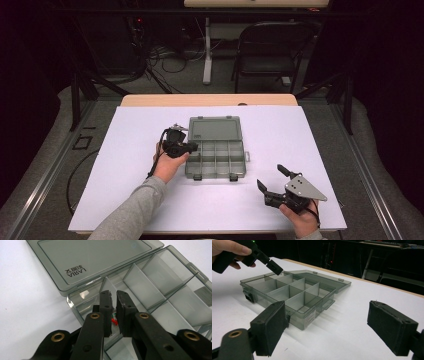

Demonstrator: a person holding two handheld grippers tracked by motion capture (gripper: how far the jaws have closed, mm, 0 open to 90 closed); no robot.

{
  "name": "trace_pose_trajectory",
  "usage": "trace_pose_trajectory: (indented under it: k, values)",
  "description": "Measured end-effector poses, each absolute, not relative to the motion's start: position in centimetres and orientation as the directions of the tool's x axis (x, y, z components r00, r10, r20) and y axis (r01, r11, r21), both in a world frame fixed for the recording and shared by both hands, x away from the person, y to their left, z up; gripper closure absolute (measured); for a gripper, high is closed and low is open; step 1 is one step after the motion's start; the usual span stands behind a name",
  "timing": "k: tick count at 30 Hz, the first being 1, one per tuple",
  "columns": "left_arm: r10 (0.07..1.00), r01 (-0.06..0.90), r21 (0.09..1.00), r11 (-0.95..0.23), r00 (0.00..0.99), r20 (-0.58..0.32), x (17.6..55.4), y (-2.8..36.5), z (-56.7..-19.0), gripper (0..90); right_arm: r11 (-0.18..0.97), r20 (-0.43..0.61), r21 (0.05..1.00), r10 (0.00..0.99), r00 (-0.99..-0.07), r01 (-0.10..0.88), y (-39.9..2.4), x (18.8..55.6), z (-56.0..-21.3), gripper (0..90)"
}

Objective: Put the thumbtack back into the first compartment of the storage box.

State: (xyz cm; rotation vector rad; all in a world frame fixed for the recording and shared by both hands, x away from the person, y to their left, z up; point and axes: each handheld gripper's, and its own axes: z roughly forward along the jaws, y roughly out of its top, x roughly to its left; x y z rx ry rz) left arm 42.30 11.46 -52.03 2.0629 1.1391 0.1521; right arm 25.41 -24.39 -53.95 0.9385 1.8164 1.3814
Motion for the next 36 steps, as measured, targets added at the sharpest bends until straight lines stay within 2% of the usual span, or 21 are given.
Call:
trace_pose_trajectory:
  k: [12, 17, 25, 29, 36]
  values:
    - [0.766, 0.668, 0.675, -0.314, 0.599, -0.236, 42.2, 11.5, -52.0, 82.4, 0.186, -0.079, 0.97, 0.848, -0.524, 0.155, -24.3, 25.4, -54.0, 15.3]
    - [0.761, 0.645, 0.702, -0.303, 0.607, -0.23, 42.0, 11.5, -51.7, 70.1, 0.182, -0.076, 0.971, 0.849, -0.523, 0.155, -24.3, 25.4, -54.0, 15.3]
    - [0.761, 0.577, 0.761, -0.297, 0.625, -0.177, 41.4, 11.9, -50.9, 41.7, 0.182, -0.076, 0.971, 0.848, -0.524, 0.155, -24.3, 25.4, -54.0, 15.3]
    - [0.754, 0.556, 0.778, -0.294, 0.635, -0.169, 40.7, 12.5, -50.1, 34.8, 0.181, -0.074, 0.971, 0.849, -0.523, 0.155, -24.3, 25.4, -54.0, 15.3]
    - [0.733, 0.511, 0.814, -0.277, 0.66, -0.164, 38.6, 14.6, -49.0, 33.3, 0.182, -0.074, 0.971, 0.85, -0.522, 0.158, -24.3, 25.5, -54.0, 15.3]
